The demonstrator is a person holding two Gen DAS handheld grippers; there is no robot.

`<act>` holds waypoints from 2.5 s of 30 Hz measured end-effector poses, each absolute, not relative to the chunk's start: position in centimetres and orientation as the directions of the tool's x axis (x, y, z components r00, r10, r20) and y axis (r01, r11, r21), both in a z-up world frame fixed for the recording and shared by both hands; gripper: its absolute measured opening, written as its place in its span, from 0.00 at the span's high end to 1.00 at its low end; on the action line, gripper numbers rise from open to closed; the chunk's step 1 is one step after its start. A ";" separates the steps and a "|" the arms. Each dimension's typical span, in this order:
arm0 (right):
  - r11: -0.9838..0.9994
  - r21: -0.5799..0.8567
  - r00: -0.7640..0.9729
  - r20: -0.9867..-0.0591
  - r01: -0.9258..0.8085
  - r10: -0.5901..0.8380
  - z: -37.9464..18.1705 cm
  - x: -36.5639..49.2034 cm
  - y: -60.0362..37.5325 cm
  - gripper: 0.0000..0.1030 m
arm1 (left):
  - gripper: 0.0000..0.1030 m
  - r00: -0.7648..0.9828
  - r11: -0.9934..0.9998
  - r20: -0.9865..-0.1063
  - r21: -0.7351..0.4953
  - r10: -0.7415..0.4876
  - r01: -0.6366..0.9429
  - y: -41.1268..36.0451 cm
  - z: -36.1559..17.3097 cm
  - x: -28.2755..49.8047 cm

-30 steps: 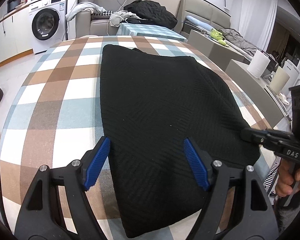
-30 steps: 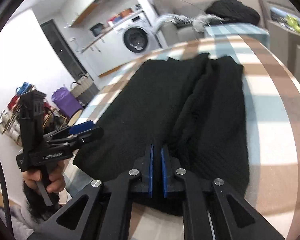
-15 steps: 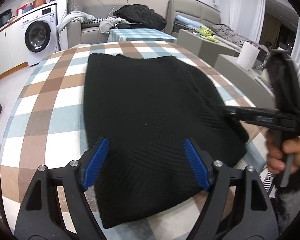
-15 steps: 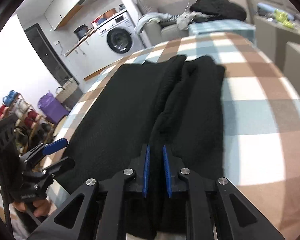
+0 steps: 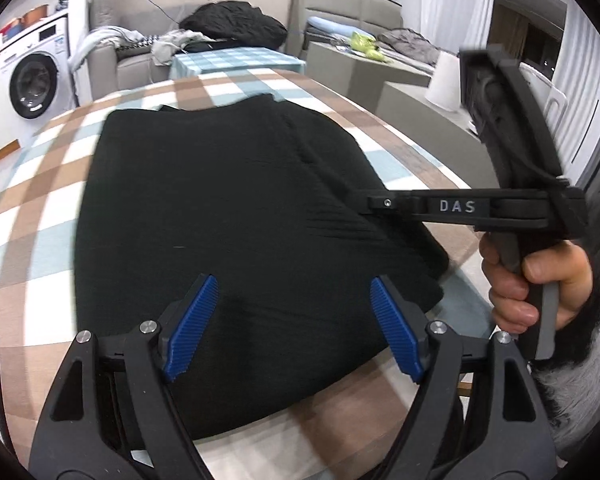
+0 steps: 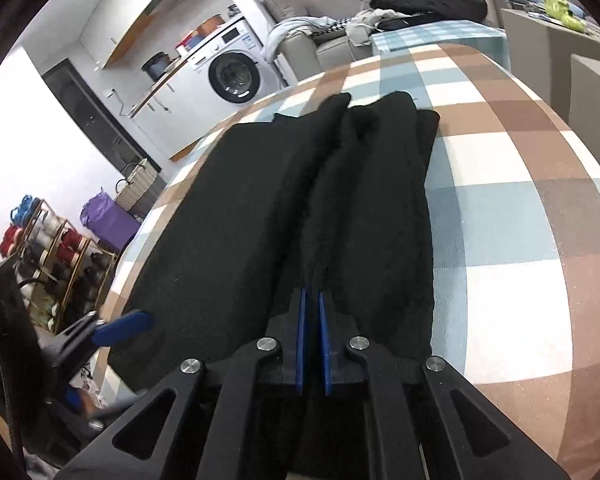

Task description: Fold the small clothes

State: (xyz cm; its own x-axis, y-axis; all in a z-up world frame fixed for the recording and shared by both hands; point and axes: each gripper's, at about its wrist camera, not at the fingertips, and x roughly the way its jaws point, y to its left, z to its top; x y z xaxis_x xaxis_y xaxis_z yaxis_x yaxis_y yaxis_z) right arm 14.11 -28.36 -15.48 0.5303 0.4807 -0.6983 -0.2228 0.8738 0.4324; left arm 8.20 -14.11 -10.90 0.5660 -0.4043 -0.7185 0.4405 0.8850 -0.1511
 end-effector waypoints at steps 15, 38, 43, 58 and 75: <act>0.814 0.479 0.494 -0.647 -0.328 0.580 -16.1 11.0 -27.6 0.95 | 0.25 0.497 0.841 -0.735 -0.182 -0.461 0.510 -19.0 -12.7 8.4; 0.852 0.395 0.511 -0.683 -0.343 0.523 -15.0 8.9 -28.5 0.82 | 0.25 0.587 0.904 -0.727 -0.112 -0.357 0.412 -17.3 -12.8 10.4; 0.863 0.420 0.547 -0.669 -0.280 0.503 -14.2 13.7 -29.0 0.80 | 0.24 0.587 0.905 -0.730 -0.104 -0.351 0.412 -17.4 -13.0 10.4; 0.914 0.374 0.505 -0.764 -0.161 0.401 -15.4 26.3 -26.5 0.86 | 0.23 0.574 0.898 -0.738 -0.098 -0.355 0.429 -17.6 -13.3 10.5; 0.945 0.303 0.610 -0.728 -0.122 0.313 -12.5 30.9 -27.3 0.86 | 0.22 0.565 0.888 -0.722 -0.152 -0.400 0.434 -16.6 -12.9 10.9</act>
